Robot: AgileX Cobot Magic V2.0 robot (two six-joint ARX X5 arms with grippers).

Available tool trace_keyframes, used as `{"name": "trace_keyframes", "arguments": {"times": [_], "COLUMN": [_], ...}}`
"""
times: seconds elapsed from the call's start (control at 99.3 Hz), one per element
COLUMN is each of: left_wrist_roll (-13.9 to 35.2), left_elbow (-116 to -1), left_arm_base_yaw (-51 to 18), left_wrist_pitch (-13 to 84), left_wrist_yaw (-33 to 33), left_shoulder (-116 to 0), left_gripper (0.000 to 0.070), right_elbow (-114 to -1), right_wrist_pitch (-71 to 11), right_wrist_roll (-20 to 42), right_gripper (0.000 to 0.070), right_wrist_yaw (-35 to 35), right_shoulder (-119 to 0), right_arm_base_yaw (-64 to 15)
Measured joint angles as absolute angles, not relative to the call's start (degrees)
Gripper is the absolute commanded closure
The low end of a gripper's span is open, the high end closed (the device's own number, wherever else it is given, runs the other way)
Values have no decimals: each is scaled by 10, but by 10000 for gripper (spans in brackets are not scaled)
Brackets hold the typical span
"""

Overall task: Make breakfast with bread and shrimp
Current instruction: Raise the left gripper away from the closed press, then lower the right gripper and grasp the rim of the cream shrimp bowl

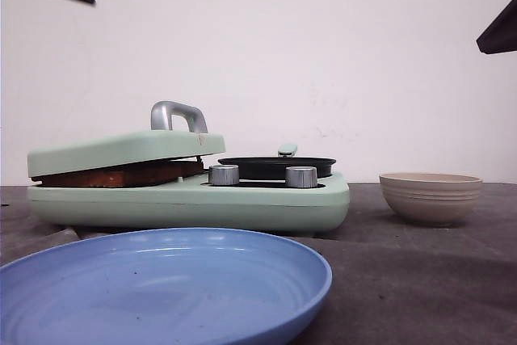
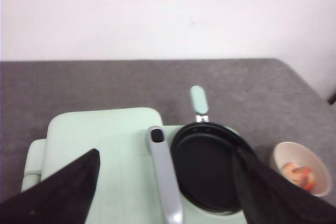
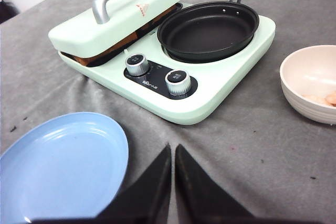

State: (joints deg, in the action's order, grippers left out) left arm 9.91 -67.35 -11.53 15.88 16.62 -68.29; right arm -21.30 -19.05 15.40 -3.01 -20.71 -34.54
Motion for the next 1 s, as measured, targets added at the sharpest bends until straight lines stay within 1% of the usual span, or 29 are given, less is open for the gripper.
{"name": "trace_keyframes", "arguments": {"times": [0.101, 0.201, 0.342, 0.443, 0.504, 0.544, 0.665, 0.705, 0.866, 0.997], "left_wrist_roll": [98, 98, 98, 98, 98, 99, 109, 116, 129, 137], "left_elbow": [-673, -665, -631, -590, -556, -529, -446, -420, -348, -312], "left_arm_base_yaw": [-115, -115, -115, -115, -115, -115, -115, -115, -115, -115], "left_wrist_pitch": [190, 196, 199, 198, 191, 185, 165, 159, 150, 150], "left_wrist_yaw": [170, 185, 193, 194, 194, 194, 194, 194, 194, 194], "left_shoulder": [-648, -614, -556, -512, -484, -465, -403, -380, -297, -239], "left_gripper": [269, 272, 272, 272, 272, 272, 272, 272, 272, 273], "right_elbow": [-213, -215, -243, -279, -300, -315, -365, -385, -474, -545], "right_wrist_pitch": [-190, -191, -194, -201, -208, -217, -246, -256, -272, -274], "right_wrist_roll": [174, 190, 198, 198, 198, 197, 183, 177, 154, 150], "right_gripper": [680, 613, 604, 537, 523, 510, 433, 417, 414, 413], "right_wrist_yaw": [-29, -20, -2, -2, -6, -16, -51, -62, -121, -178], "right_shoulder": [-207, -207, -214, -236, -260, -280, -362, -394, -522, -626], "right_arm_base_yaw": [-344, -336, -312, -285, -265, -251, -204, -186, -103, -35]}}
